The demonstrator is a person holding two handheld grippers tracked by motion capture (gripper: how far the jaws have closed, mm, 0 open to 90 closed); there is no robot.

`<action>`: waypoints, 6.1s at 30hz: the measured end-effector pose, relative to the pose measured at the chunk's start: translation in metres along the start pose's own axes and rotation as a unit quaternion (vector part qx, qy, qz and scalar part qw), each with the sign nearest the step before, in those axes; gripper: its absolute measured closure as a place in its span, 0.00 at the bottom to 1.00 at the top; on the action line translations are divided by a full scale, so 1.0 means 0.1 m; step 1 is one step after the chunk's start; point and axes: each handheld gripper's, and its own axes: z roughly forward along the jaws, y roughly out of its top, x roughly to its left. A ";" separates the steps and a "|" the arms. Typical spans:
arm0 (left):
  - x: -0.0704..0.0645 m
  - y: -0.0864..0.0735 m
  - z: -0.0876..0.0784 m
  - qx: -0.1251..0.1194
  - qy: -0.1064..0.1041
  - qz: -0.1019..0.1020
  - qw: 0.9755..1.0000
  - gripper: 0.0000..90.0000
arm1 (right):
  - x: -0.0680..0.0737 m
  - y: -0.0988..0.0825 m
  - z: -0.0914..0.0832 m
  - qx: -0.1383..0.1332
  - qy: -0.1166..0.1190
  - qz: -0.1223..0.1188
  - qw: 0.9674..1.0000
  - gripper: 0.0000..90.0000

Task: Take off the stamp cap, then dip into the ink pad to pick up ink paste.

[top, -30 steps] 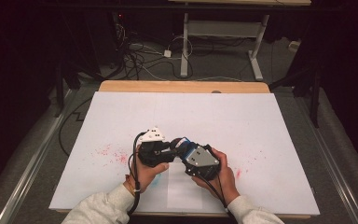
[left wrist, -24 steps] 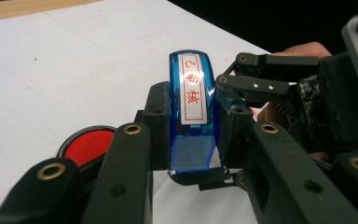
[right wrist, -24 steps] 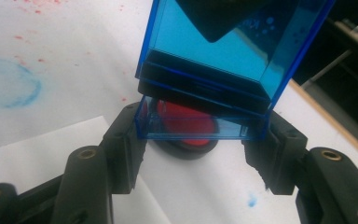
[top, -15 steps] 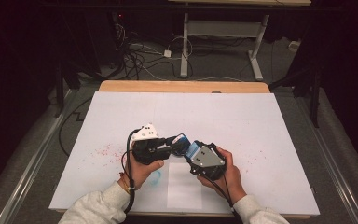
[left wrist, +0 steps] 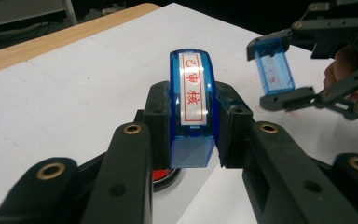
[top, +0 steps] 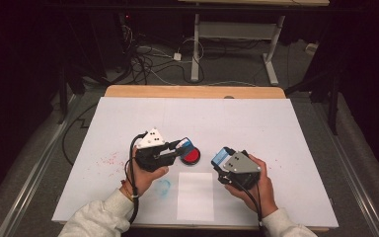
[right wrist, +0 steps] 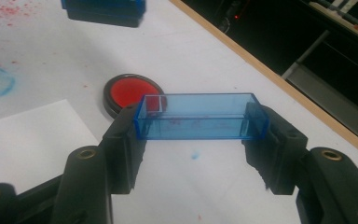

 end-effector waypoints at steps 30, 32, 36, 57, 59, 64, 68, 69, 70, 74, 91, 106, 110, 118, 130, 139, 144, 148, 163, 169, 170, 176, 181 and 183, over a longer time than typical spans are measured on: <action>0.07 0.03 -0.04 0.036 0.028 0.044 0.998 0.76 | -0.31 -0.32 -0.46 0.013 -0.044 0.050 0.998 0.46; 0.07 0.05 -0.04 0.040 0.027 0.050 0.998 0.76 | -0.32 -0.33 -0.47 0.014 -0.046 0.052 0.997 0.46; 0.06 0.07 -0.02 0.046 0.025 0.052 0.997 0.76 | -0.33 -0.35 -0.48 0.018 -0.049 0.053 0.997 0.46; 0.14 0.06 0.38 0.097 -0.004 0.063 0.993 0.76 | -0.34 -0.43 -0.50 0.032 -0.052 0.056 0.997 0.46; 0.15 0.04 0.42 0.103 -0.006 0.067 0.992 0.76 | -0.33 -0.42 -0.49 0.033 -0.050 0.055 0.997 0.46; 0.18 0.01 0.50 0.111 0.000 0.069 0.991 0.76 | -0.30 -0.44 -0.46 0.039 -0.045 0.051 0.997 0.46; 0.20 -0.03 0.56 0.116 0.007 0.063 0.991 0.76 | -0.30 -0.43 -0.46 0.038 -0.045 0.049 0.997 0.46; 0.21 -0.03 0.57 0.115 0.011 0.060 0.992 0.76 | -0.29 -0.43 -0.46 0.039 -0.045 0.049 0.997 0.46; 0.22 -0.05 0.58 0.113 0.012 0.057 0.992 0.76 | -0.29 -0.43 -0.45 0.039 -0.045 0.048 0.997 0.46; 0.26 -0.08 0.61 0.113 0.012 0.047 0.992 0.76 | -0.29 -0.44 -0.45 0.039 -0.046 0.048 0.997 0.46; 0.24 -0.17 0.72 0.117 0.025 0.050 0.991 0.76 | -0.27 -0.43 -0.43 0.038 -0.042 0.041 0.998 0.46; 0.27 -0.25 0.72 0.107 0.019 0.043 0.993 0.76 | -0.25 -0.43 -0.43 0.036 -0.038 0.044 0.998 0.45; 0.21 -0.25 0.73 0.110 0.034 0.060 0.992 0.76 | -0.25 -0.43 -0.43 0.037 -0.037 0.042 0.998 0.45; 0.24 -0.27 0.74 0.105 0.028 0.047 0.993 0.76 | -0.24 -0.43 -0.42 0.039 -0.038 0.040 0.998 0.45; 0.15 -0.05 0.56 0.069 0.024 0.054 0.996 0.76 | -0.25 -0.43 -0.43 0.036 -0.043 0.042 0.998 0.45; 0.16 0.06 0.42 0.057 0.024 0.055 0.997 0.76 | -0.24 -0.42 -0.43 0.037 -0.042 0.039 0.998 0.45; 0.14 0.14 0.30 0.042 0.027 0.057 0.997 0.76 | -0.24 -0.42 -0.43 0.038 -0.042 0.039 0.998 0.45; 0.12 0.18 0.25 0.038 0.026 0.063 0.997 0.76 | -0.23 -0.42 -0.43 0.037 -0.043 0.038 0.998 0.45; 0.19 -0.09 0.59 0.096 0.012 0.053 0.994 0.76 | -0.23 -0.43 -0.41 0.042 -0.041 0.037 0.998 0.45; 0.19 -0.19 0.70 0.116 0.009 0.053 0.992 0.76 | -0.22 -0.43 -0.40 0.043 -0.041 0.035 0.998 0.45; 0.19 -0.19 0.71 0.118 0.009 0.054 0.992 0.76 | -0.22 -0.43 -0.40 0.043 -0.042 0.035 0.998 0.45; 0.20 -0.20 0.72 0.119 0.015 0.058 0.991 0.76 | -0.21 -0.44 -0.40 0.044 -0.040 0.030 0.998 0.45; 0.22 -0.23 0.74 0.116 0.018 0.054 0.992 0.76 | -0.20 -0.43 -0.40 0.045 -0.037 0.030 0.998 0.45; 0.23 -0.23 0.74 0.115 0.017 0.052 0.992 0.76 | -0.20 -0.43 -0.40 0.045 -0.037 0.028 0.998 0.45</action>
